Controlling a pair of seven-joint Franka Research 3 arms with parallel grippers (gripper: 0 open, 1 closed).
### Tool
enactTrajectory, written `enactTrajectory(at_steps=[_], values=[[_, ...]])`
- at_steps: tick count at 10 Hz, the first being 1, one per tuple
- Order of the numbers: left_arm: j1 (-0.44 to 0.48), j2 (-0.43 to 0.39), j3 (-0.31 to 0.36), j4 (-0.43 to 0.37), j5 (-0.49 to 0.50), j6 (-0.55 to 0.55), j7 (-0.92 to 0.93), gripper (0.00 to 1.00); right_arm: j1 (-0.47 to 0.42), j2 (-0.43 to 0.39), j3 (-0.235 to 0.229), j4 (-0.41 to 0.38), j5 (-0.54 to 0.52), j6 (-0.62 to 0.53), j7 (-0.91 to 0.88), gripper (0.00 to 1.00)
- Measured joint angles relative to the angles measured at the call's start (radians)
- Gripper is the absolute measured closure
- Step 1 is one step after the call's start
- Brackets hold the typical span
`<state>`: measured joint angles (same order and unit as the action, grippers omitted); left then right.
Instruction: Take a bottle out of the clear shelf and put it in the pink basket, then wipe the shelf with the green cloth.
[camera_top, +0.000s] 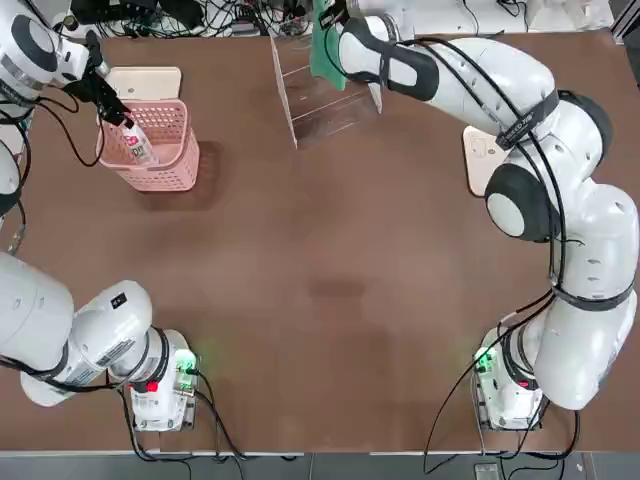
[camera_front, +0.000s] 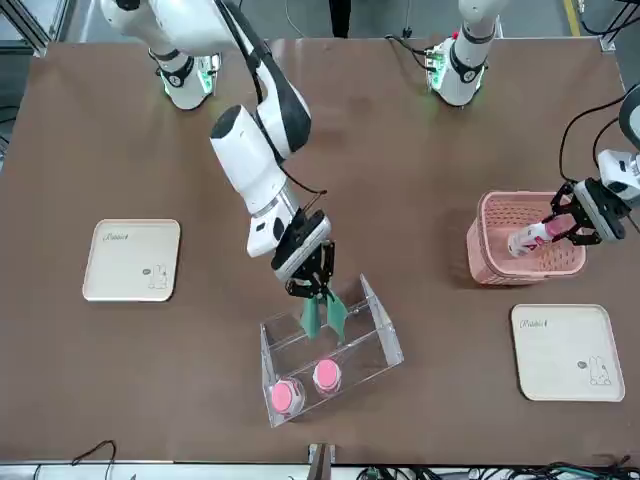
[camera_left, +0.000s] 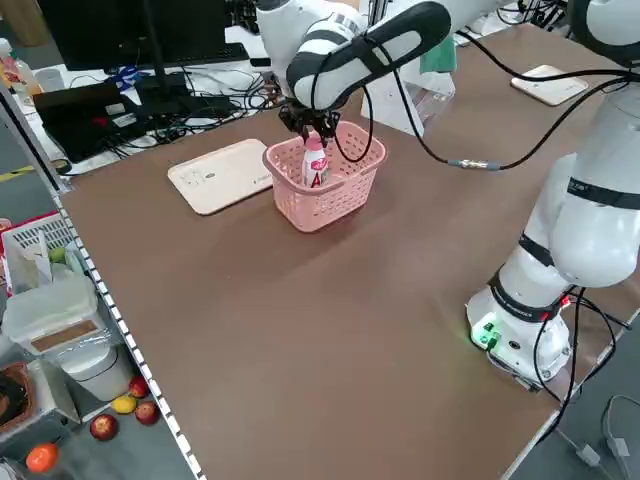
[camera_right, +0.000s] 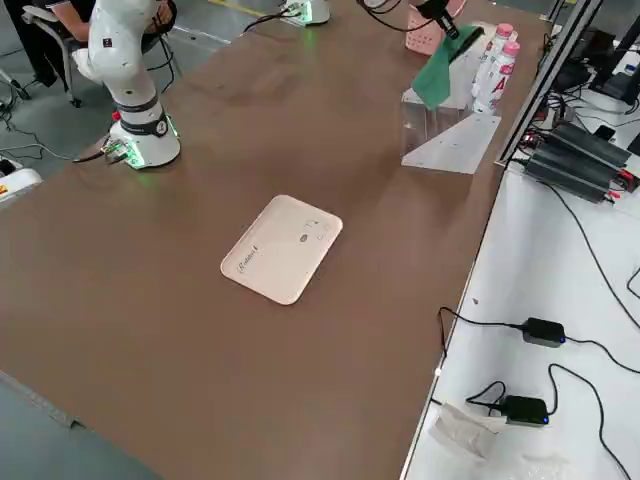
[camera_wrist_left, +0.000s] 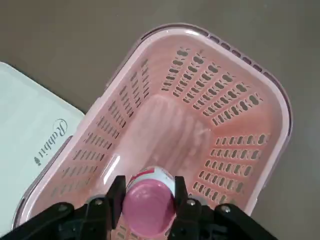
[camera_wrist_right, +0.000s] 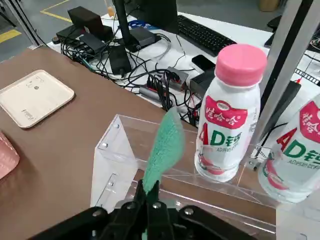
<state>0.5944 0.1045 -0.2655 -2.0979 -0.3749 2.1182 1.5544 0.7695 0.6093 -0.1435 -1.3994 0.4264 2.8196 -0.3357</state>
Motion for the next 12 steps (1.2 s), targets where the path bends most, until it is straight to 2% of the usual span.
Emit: enactTrajectory(at_steps=[2, 7, 9, 11, 12], values=[[0.000, 0.000, 0.000, 0.000, 0.000, 0.000, 0.000, 0.55, 0.000, 0.003, 0.005, 0.000, 0.000, 0.070, -0.061, 0.97], [0.000, -0.004, -0.002, 0.002, 0.000, -0.001, 0.000, 0.47, 0.001, 0.020, 0.010, -0.063, 0.000, 0.136, -0.092, 0.97], [0.000, -0.006, -0.002, 0.010, -0.001, -0.007, 0.000, 0.45, 0.001, 0.023, 0.025, -0.092, 0.000, 0.219, -0.130, 0.97], [0.000, -0.012, -0.002, 0.046, -0.045, -0.033, -0.034, 0.26, 0.001, 0.024, 0.037, -0.123, 0.000, 0.282, -0.157, 0.97], [-0.001, -0.014, -0.003, 0.061, -0.106, -0.040, -0.090, 0.23, 0.001, 0.024, 0.038, -0.128, 0.000, 0.295, -0.163, 0.97]])
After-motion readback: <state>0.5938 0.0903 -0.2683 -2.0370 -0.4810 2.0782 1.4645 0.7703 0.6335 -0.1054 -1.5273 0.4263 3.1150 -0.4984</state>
